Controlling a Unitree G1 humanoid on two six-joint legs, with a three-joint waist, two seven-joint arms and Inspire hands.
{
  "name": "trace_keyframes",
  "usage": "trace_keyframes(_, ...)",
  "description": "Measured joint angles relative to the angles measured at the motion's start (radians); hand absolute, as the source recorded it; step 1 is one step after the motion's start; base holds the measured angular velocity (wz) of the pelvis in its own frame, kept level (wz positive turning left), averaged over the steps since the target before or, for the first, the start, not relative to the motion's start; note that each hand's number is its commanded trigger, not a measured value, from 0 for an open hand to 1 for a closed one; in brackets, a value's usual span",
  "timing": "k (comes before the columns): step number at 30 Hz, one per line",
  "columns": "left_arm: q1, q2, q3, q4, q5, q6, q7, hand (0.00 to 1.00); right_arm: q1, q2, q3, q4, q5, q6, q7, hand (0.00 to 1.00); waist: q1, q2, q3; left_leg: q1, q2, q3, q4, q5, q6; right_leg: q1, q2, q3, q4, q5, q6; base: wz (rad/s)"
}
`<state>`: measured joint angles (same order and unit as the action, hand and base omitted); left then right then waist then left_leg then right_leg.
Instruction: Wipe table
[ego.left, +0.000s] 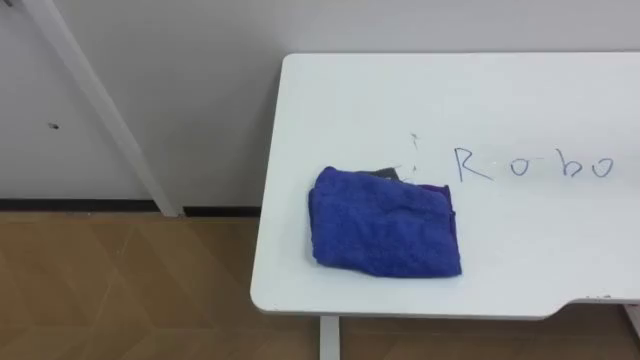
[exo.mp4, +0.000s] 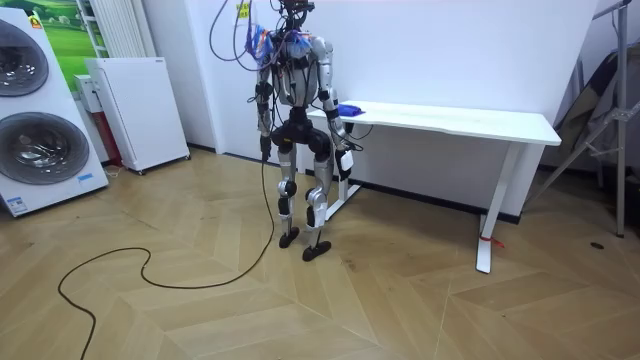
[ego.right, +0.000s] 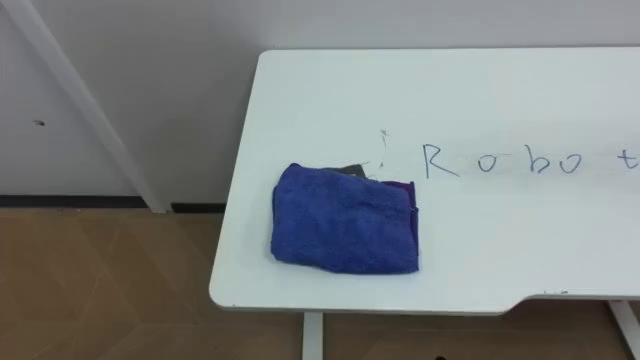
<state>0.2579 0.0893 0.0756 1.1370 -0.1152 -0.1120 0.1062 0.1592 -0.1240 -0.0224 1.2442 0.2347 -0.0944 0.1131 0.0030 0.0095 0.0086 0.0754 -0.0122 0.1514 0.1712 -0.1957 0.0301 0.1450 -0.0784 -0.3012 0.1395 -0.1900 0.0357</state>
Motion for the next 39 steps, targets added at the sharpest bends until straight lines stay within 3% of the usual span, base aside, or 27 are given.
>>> trace_keyframes(15,-0.004,0.000,-0.002,0.000,0.028,-0.002,0.018,0.00,-0.001,0.000,0.000,0.000,0.028,0.000,-0.008,0.00,0.001,0.005,-0.0026,0.004,0.000,0.009,-0.005,0.000,0.000,-0.001,0.000,0.011,0.000,0.000,0.000,-0.02)
trace_keyframes(22,-0.001,-0.002,0.001,0.000,-0.006,0.001,0.044,0.00,0.023,0.001,-0.012,0.011,0.116,0.006,-0.092,0.00,-0.002,0.001,-0.0034,0.009,0.000,0.010,-0.007,0.000,0.000,0.002,0.001,0.016,0.000,0.000,0.000,0.00)
trace_keyframes(25,0.008,-0.002,0.020,0.000,-0.010,0.009,0.042,0.00,0.035,0.001,-0.090,0.031,0.167,0.013,-0.136,0.00,-0.005,-0.003,-0.0028,0.024,0.000,0.013,-0.013,0.000,0.000,0.010,0.001,0.025,0.000,0.000,0.000,-0.01)
trace_keyframes(33,0.027,0.007,0.132,-0.009,-0.012,0.029,0.055,0.00,0.068,-0.008,-0.334,-0.004,0.321,0.031,-0.324,0.00,-0.073,-0.033,-0.0040,0.025,-0.001,0.017,-0.011,-0.001,0.001,0.011,0.000,0.030,0.005,-0.007,0.001,-0.02)
trace_keyframes(34,0.031,0.011,0.153,-0.014,-0.012,0.029,0.065,0.00,0.067,-0.013,-0.369,-0.007,0.342,0.031,-0.351,0.00,-0.080,-0.038,-0.0023,0.029,-0.002,0.022,-0.011,-0.001,0.000,0.010,-0.001,0.036,0.013,-0.014,0.001,-0.16)
trace_keyframes(39,0.050,0.028,0.201,-0.029,-0.011,0.029,0.085,0.00,0.072,-0.063,-0.504,-0.087,0.393,0.031,-0.486,0.00,-0.092,-0.057,-0.0091,0.041,-0.001,0.043,-0.021,-0.002,0.000,0.005,-0.001,0.060,0.018,-0.017,0.002,-0.12)
